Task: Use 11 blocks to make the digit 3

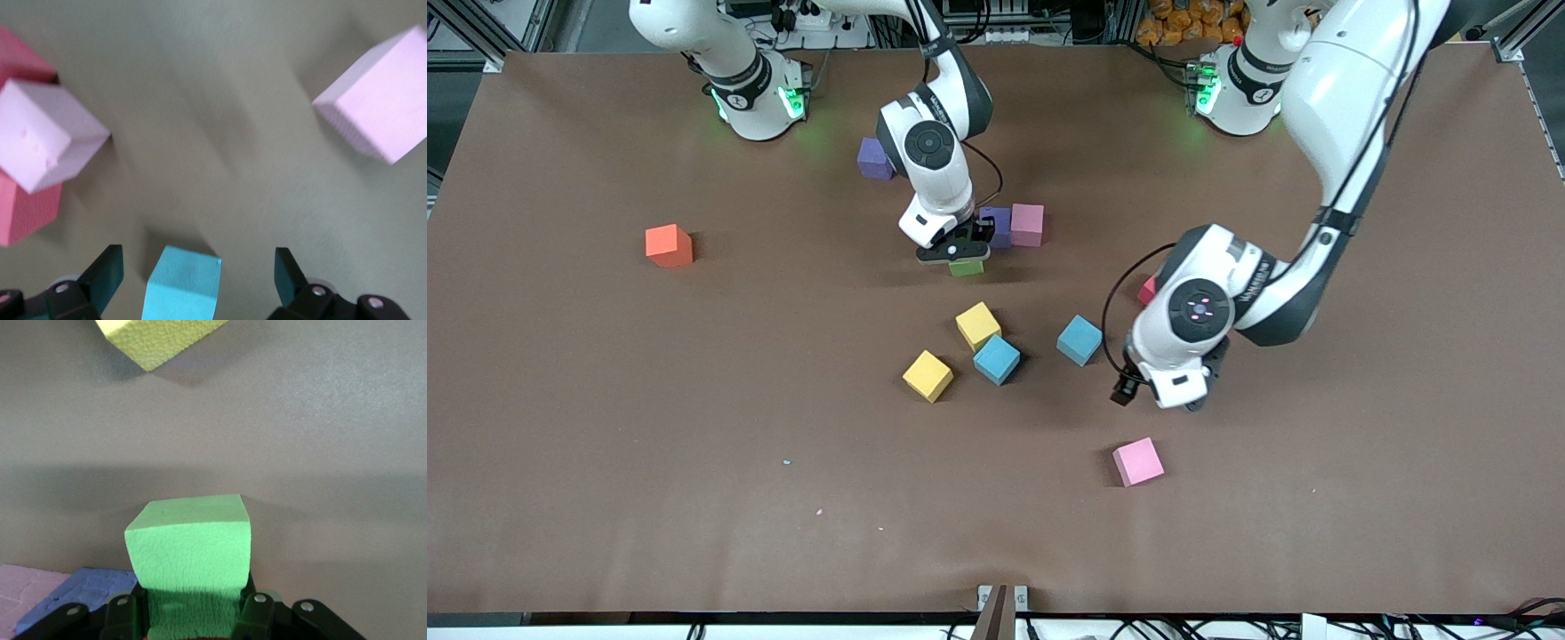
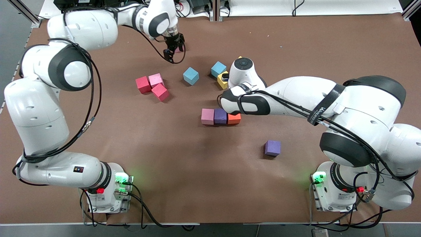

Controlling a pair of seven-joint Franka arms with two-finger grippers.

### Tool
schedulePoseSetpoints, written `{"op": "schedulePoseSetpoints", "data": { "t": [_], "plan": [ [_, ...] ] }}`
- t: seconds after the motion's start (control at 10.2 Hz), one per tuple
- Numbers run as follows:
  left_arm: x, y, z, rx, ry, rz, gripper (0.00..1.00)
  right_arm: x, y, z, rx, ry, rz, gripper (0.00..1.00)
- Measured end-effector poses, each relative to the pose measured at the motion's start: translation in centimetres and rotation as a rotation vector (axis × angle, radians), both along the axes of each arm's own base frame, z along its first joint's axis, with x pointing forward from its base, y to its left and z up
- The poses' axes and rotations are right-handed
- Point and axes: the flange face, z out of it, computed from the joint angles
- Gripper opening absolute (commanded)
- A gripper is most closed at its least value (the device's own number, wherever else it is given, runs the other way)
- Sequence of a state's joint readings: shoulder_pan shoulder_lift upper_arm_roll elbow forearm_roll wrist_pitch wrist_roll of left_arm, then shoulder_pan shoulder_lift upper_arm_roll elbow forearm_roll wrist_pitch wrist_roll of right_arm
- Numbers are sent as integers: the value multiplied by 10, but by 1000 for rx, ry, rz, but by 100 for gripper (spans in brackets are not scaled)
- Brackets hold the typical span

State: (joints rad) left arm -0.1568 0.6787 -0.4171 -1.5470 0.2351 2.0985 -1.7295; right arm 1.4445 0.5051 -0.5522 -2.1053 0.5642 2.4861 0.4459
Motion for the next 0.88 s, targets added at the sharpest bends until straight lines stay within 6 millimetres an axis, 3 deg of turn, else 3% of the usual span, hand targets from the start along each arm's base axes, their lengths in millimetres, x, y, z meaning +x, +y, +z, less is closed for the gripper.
{"op": "schedulePoseSetpoints", "data": {
  "t": [0.2,0.49,0.59,0.68,0.78,0.88],
  "plan": [
    [-14,-18,-9,13,18,9,100,-1,0,0,-1,5,-8,0],
    [-27,-30,-16,22,32,-15,100,-3,1,0,-6,18,-10,0],
    [-28,-32,-17,20,31,-18,100,-3,0,0,-6,19,-11,13],
    [-30,-36,-18,16,27,-23,100,-3,0,0,-7,21,-12,44],
    [-32,-41,-21,9,23,-29,100,-3,0,0,-9,25,-13,50],
    [-35,-45,-25,6,23,-36,100,-3,-1,0,-11,29,-14,100]
  ]
}}
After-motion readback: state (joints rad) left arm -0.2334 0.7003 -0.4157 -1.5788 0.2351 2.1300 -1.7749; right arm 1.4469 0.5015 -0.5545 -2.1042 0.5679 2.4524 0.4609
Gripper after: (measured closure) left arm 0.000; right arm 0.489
